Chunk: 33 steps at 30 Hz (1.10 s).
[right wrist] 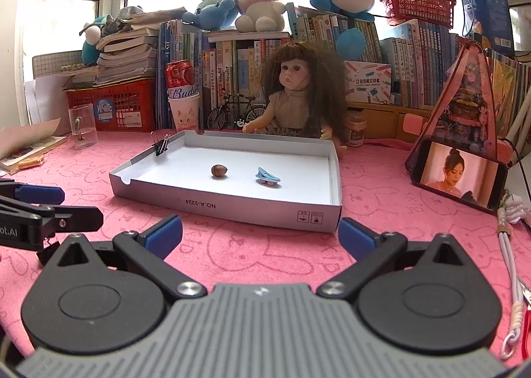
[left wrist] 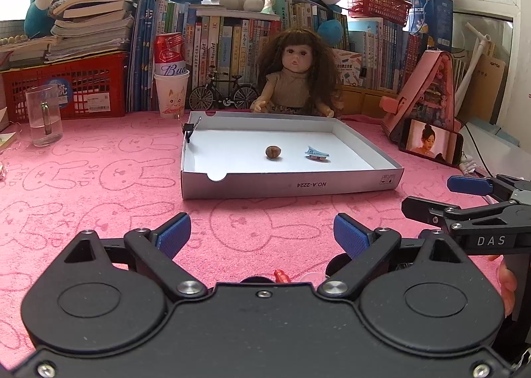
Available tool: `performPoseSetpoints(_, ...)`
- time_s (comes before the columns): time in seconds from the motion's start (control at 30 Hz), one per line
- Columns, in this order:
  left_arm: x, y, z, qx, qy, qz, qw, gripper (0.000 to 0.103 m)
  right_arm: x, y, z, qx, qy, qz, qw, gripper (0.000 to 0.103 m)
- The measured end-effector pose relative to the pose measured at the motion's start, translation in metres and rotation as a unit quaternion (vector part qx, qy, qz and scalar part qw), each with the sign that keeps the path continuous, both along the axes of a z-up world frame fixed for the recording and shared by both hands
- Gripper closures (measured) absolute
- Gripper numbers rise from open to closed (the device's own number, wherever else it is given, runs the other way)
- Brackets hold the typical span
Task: Organize rigid objects
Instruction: 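Move both open tools back toward the objects on the cloth, then close the left tool on the black binder clip while the right tool grasps the black puck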
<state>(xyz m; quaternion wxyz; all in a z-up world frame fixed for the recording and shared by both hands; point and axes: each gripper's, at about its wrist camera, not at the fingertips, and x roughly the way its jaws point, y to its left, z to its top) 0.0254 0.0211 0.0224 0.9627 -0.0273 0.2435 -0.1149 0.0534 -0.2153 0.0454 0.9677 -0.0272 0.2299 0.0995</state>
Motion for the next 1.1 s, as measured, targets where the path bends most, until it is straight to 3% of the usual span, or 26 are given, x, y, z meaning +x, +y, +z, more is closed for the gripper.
performPoseSetpoints(0.17, -0.014, 0.004, -0.005, 0.008, -0.004, 0.007, 0.9999, 0.014, -0.012, -0.003, -0.008, -0.008, 0.002, -0.004, 1.0, 0.002)
performPoseSetpoints(0.37, -0.031, 0.011, -0.009, 0.014, -0.006, 0.014, 0.9998, 0.025, -0.02, -0.012, -0.015, -0.004, 0.016, -0.016, 1.0, 0.01)
performPoseSetpoints(0.63, -0.047, 0.02, -0.013, 0.023, 0.003, 0.038, 0.999, 0.052, -0.026, -0.02, -0.022, 0.003, 0.035, -0.03, 0.999, 0.03)
performPoseSetpoints(0.8, -0.049, 0.025, -0.017, 0.028, 0.009, 0.052, 0.9982, 0.054, -0.027, -0.018, -0.027, -0.003, 0.04, -0.032, 0.999, 0.041)
performPoseSetpoints(0.93, -0.047, 0.024, -0.021, 0.045, 0.019, 0.058, 0.9971, 0.055, -0.027, -0.017, -0.028, -0.013, 0.037, -0.039, 0.998, 0.041)
performPoseSetpoints(1.1, -0.044, 0.024, -0.025, 0.038, 0.03, 0.061, 0.997, 0.057, -0.027, -0.019, -0.03, -0.016, 0.04, -0.05, 0.998, 0.044)
